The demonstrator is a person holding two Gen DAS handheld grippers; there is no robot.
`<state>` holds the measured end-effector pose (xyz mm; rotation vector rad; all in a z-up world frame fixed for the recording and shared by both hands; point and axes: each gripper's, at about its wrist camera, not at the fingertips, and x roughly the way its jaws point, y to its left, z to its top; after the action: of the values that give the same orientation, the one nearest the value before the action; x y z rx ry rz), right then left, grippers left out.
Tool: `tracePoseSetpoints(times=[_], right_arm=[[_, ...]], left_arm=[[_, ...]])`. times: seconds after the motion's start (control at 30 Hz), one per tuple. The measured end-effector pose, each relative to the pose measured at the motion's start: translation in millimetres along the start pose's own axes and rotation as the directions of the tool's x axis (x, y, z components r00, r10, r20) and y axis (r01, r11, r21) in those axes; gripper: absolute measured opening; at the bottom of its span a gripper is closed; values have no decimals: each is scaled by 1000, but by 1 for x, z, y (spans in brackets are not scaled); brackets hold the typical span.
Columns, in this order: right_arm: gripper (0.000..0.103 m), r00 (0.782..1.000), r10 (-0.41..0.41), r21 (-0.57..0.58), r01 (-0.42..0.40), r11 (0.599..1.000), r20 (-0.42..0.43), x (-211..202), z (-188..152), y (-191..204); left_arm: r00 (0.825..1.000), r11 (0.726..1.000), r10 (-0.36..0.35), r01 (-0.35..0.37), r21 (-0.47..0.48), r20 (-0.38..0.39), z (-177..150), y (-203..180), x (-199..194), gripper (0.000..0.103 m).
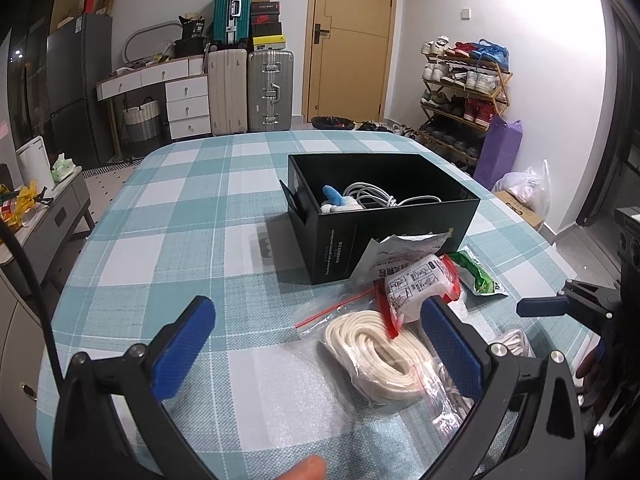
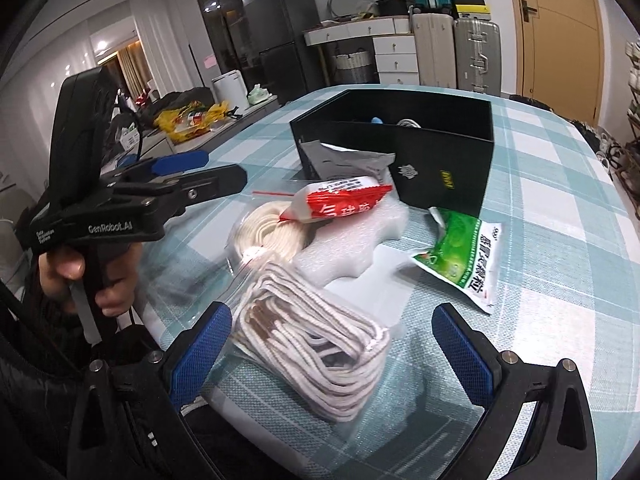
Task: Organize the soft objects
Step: 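Move the right tool to the bag of white ropes and grasp it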
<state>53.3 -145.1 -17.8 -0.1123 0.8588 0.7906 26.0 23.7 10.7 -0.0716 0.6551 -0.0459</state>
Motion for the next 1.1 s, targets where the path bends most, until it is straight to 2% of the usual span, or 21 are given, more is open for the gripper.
tracePoseSetpoints(times=[0.4, 0.83, 0.97, 1.1], right_arm=[[102, 998, -25, -73, 21, 997, -49, 12, -5, 15], [102, 995, -77, -16, 76, 997, -57, 9, -4, -8], [102, 996, -77, -18, 76, 997, -45, 7, -1, -7], [102, 998, -43, -14, 43, 999, -38, 8, -1, -4]], left_arm=[[1000, 1000, -3, 3, -2, -16, 0, 0, 5, 103], [1000, 1000, -5, 5, 0, -19, -1, 0, 5, 103], [1000, 1000, -5, 5, 3, -25, -4, -1, 6, 103], [1000, 1000, -6, 6, 8, -26, -4, -2, 7, 103]])
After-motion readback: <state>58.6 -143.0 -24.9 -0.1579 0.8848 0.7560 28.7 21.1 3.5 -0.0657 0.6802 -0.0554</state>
